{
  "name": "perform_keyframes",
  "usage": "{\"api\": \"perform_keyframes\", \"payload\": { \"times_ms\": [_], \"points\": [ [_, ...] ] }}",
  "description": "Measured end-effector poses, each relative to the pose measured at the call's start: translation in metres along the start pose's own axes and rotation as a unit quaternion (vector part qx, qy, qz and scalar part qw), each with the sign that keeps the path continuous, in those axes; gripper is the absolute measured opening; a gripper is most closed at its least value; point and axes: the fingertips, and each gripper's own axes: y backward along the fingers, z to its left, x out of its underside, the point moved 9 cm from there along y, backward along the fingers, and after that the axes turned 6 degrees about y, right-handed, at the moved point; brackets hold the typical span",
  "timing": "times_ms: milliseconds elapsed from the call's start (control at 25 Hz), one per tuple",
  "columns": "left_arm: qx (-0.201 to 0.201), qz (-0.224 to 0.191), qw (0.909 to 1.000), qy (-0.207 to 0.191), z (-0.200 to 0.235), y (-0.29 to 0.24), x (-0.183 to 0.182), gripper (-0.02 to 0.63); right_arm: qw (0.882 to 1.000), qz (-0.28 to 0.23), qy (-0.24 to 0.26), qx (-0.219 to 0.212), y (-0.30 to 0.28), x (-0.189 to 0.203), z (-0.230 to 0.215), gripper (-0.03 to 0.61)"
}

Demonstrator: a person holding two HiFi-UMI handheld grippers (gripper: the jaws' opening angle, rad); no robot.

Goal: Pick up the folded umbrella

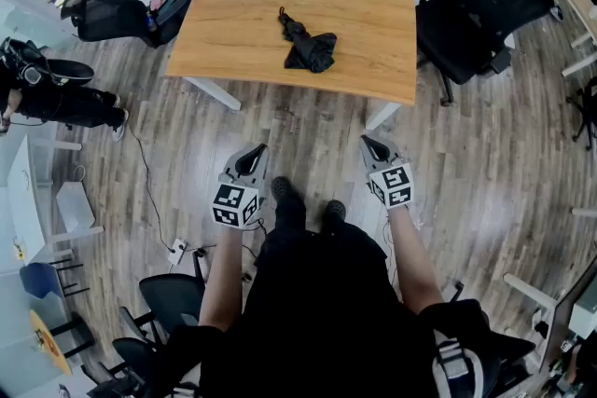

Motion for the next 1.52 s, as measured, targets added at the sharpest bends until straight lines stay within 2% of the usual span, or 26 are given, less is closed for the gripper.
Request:
{"api": "perform_keyframes", "payload": {
  "times_ms": [520, 720, 960, 1160, 1520],
  "points": [
    [-0.019, -0.024, 0.9995, 0.013, -0.014, 0.035, 0.011, 0.028, 1.0, -0.012, 0.013, -0.022, 0.015, -0.005, 0.025, 0.008],
    [-0.017, -0.033, 0.9991, 0.019, -0.012, 0.034, 0.008, 0.029, 0.998, -0.028, 0.043, -0.027, 0.012, -0.034, 0.028, 0.008],
    [0.0, -0.046, 0.9989, 0.009, -0.021, 0.027, -0.003, 0.029, 0.994, -0.05, 0.078, -0.052, 0.011, -0.07, 0.034, 0.008],
    [0.015, -0.045, 0.9989, -0.002, -0.029, 0.027, -0.005, 0.028, 0.994, -0.053, 0.081, -0.05, 0.014, -0.071, 0.037, 0.008],
    [0.017, -0.038, 0.9991, -0.008, -0.028, 0.036, -0.002, 0.029, 0.996, -0.039, 0.073, -0.038, 0.018, -0.063, 0.043, 0.008]
  ]
}}
